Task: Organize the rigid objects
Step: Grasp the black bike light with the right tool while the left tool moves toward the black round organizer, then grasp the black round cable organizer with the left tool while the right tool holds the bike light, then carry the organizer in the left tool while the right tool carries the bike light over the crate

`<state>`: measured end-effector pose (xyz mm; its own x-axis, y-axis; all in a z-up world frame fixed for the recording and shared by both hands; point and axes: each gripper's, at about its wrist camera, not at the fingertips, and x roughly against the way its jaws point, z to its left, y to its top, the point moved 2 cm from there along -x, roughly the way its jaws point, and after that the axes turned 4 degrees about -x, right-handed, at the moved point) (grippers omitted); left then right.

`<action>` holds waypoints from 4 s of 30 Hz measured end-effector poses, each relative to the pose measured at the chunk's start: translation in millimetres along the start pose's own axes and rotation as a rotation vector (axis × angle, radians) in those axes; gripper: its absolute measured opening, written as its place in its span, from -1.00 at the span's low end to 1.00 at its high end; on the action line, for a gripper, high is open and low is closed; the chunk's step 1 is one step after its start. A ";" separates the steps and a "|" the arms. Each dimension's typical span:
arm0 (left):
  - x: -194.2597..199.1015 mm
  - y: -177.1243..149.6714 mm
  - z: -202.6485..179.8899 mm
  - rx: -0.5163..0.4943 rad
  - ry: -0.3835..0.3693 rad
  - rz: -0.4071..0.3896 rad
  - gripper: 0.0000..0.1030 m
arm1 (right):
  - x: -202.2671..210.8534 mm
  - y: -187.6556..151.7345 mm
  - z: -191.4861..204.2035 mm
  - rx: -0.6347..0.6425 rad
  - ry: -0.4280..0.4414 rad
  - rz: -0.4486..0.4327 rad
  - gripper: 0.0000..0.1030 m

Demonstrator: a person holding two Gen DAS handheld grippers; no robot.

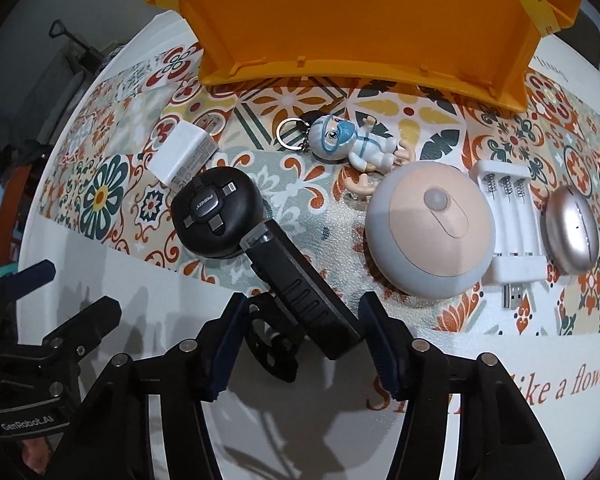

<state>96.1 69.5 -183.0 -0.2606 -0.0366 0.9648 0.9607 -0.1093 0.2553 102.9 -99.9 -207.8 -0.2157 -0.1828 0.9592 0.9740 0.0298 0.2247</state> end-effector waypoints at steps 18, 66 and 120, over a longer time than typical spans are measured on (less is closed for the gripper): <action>10.0 -0.3 -9.5 -0.031 -0.017 -0.049 1.00 | 17.6 -15.0 -1.9 0.003 0.037 -0.086 -0.21; -21.2 42.6 -84.4 -0.049 -0.063 -0.231 0.83 | 62.1 4.6 -56.7 0.010 -0.145 -0.215 -0.20; 95.0 45.5 -53.7 -0.097 -0.129 -0.402 0.21 | 122.7 2.0 -27.0 -0.071 -0.064 -0.337 -0.19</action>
<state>109.8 7.7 -83.2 -0.5922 0.1515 0.7914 0.7700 -0.1827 0.6113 80.3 -148.7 -94.3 -0.5278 -0.1089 0.8424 0.8491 -0.0908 0.5203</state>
